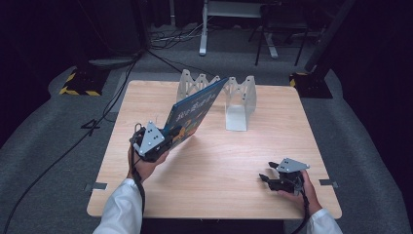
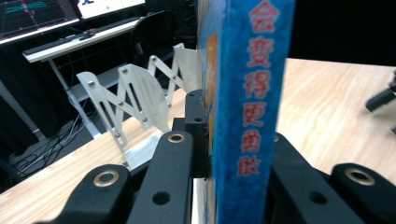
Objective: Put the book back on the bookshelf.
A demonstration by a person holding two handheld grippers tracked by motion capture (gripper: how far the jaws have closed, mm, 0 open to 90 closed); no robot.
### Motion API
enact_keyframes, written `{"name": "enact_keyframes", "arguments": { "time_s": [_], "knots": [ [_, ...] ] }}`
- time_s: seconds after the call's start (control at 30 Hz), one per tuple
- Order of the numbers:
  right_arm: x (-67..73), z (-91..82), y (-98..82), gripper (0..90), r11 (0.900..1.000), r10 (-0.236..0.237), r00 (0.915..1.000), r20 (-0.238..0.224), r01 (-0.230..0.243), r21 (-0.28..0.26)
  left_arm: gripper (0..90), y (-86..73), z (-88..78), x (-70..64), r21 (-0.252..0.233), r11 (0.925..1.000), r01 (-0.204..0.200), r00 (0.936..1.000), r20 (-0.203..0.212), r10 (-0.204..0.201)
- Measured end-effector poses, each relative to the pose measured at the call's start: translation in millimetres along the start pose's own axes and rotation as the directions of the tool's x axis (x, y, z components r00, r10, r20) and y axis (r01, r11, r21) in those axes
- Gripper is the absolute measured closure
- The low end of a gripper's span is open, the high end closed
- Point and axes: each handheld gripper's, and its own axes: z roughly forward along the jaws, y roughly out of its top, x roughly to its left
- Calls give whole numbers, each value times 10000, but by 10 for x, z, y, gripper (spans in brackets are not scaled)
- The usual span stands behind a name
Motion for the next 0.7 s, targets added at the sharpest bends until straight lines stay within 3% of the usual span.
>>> {"name": "enact_keyframes", "arguments": {
  "time_s": [0.43, 0.53, 0.7],
  "knots": [
    [-5, 1, -2, 385, 10000, -7, 10000, -66, 7, -14, 829, 52, 238, 191, 117, 9997, 201, 9977, -655, -193],
    [-5, 1, -2, 385, 10000, -8, 10000, -65, 8, -20, 828, 48, 308, 248, -51, 9983, 574, 9945, -870, -577],
    [-7, 2, -4, 385, 10000, -34, 9999, -142, 34, -35, 828, -7, 363, 305, -525, 9902, 1297, 9823, -1291, -1355]
  ]
}}
